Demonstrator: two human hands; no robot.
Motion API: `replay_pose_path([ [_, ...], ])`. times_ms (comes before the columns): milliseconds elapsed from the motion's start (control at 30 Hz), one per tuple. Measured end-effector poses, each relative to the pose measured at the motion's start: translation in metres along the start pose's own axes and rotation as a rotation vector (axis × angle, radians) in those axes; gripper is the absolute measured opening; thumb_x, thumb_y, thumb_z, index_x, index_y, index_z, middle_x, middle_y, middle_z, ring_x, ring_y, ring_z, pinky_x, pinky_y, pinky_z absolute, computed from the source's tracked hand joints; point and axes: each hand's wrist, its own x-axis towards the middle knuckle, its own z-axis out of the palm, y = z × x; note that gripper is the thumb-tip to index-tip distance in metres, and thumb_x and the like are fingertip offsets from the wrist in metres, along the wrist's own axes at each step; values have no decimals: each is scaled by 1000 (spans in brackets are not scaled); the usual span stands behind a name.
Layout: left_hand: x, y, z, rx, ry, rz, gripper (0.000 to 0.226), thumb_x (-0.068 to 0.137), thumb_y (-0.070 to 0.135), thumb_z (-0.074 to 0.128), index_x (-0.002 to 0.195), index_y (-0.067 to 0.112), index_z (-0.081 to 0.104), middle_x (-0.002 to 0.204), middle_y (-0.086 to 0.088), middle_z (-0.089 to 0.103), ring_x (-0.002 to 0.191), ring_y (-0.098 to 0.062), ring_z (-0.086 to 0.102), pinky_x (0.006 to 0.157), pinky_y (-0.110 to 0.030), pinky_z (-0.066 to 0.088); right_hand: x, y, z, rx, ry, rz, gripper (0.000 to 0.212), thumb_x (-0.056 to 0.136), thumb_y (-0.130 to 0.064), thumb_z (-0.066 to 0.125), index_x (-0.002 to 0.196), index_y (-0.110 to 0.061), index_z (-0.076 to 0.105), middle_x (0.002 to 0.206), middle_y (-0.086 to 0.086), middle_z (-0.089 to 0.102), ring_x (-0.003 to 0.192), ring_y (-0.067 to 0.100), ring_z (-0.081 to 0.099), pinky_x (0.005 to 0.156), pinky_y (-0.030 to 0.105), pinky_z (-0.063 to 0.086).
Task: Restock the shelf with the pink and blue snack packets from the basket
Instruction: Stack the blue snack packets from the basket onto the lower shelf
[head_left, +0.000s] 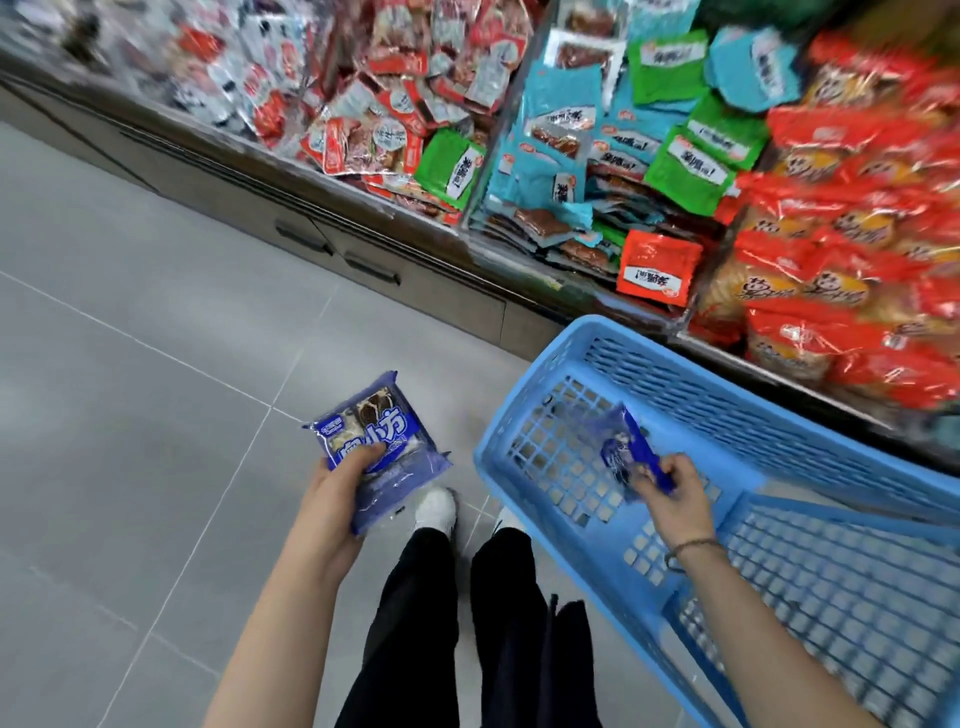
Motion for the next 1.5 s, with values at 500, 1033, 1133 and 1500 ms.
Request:
replay_pose_path([
  [500, -59, 129, -32, -103, -77, 152, 27, 90, 2, 49, 116, 7, 55, 76, -2, 74, 60, -14, 70, 47, -20, 52, -119, -177, -15, 1220, -1, 392, 19, 95, -28, 48, 104, -17, 62, 96, 1, 69, 88, 17, 67, 61, 36, 60],
  [1033, 44, 362, -133, 160, -214, 201, 24, 89, 1, 53, 111, 11, 54, 84, -9, 72, 63, -20, 69, 50, -24, 54, -98, -382, 149, 973, 117, 77, 35, 83, 17, 49, 90, -17, 55, 62, 1, 63, 58, 11, 61, 57, 21, 52],
  [1133, 60, 386, -126, 145, -245, 187, 32, 90, 1, 53, 121, 9, 51, 92, -13, 71, 66, -20, 69, 53, -25, 55, -87, -410, 157, 1030, 138, 85, 32, 84, 10, 55, 89, -21, 53, 59, -4, 61, 56, 8, 57, 53, 20, 49],
  [1500, 103, 457, -41, 162, -333, 233, 37, 87, 4, 59, 123, 9, 54, 104, -17, 70, 82, -30, 68, 65, -33, 52, -23, -501, 129, 1029, 92, -35, 24, 89, 8, 46, 86, -12, 58, 65, -5, 68, 57, 3, 64, 54, 16, 51],
])
